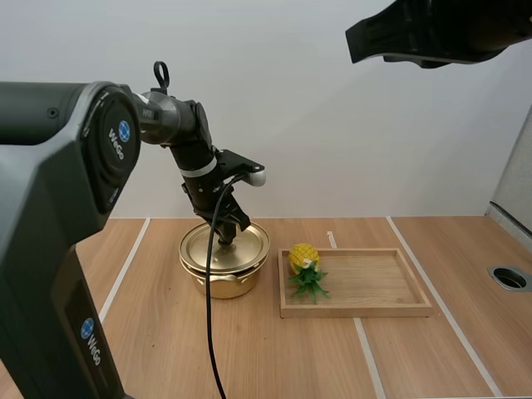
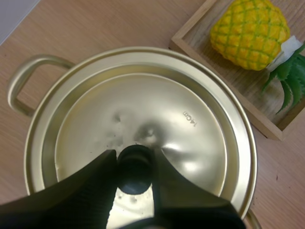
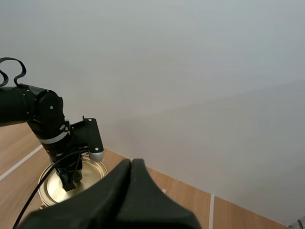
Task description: Open the pot, put the grape inside, and close it
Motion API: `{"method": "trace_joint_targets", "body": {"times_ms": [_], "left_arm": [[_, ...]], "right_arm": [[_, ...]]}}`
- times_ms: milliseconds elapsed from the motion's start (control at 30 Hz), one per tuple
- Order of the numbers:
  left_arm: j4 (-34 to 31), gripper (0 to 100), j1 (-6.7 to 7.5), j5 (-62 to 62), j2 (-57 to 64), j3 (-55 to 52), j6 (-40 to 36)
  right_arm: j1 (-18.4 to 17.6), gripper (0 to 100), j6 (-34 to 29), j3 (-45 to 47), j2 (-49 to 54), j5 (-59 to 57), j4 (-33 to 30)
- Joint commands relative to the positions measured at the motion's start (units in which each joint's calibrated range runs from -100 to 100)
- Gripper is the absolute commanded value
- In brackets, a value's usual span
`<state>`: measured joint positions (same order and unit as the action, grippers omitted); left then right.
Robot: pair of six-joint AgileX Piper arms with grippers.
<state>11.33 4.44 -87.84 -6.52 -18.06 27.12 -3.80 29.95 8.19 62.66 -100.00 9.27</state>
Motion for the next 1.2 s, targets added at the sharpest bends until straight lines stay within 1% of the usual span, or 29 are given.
{"method": "trace_joint_targets", "body": {"times_ms": [0, 400, 633, 667, 700, 767, 800, 867, 900, 1167], "left_arm": [[-0.9, 0, 0.22, 1.2, -0.7, -0.2, 0.0], [-0.9, 0, 0.22, 1.0, -3.3, -0.3, -0.1], [-0.9, 0, 0.22, 1.1, -3.3, -0.3, -0.1], [-0.9, 3, 0.22, 0.9, -3.3, -0.3, -0.1], [-0.9, 8, 0.22, 0.7, -3.3, -0.3, -0.1], [-0.9, 24, 0.22, 0.3, -3.3, -0.3, -0.1], [-0.9, 38, 0.22, -0.1, -3.3, -0.3, -0.1], [-0.9, 74, 0.22, -0.7, -3.3, -0.3, -0.2], [-0.9, 100, 0.22, -1.1, -3.3, -0.3, -0.4], [-0.8, 100, 0.22, -1.6, -3.0, -0.2, -1.3]], "right_arm": [[0.2, 0, 0.3, 0.2, 0.6, 0.0, 0.2], [0.2, 0, 0.3, 0.2, 0.6, 0.0, 0.3], [0.2, 0, 0.3, 0.2, 0.6, 0.0, 1.5], [0.2, 0, 0.3, 0.2, 0.6, 0.0, 1.5], [0.2, 0, 0.3, 0.2, 0.6, 0.0, 1.5], [0.2, 0, 0.3, 0.2, 0.6, 0.0, 1.5], [0.2, 0, 0.3, 0.2, 0.6, 0.0, 1.5], [0.2, 0, 0.3, 0.2, 0.6, 0.0, 1.5], [0.2, 0, 0.3, 0.2, 0.6, 0.0, 1.5], [0.2, 0, 0.3, 0.2, 0.6, 0.0, 1.6]]}}
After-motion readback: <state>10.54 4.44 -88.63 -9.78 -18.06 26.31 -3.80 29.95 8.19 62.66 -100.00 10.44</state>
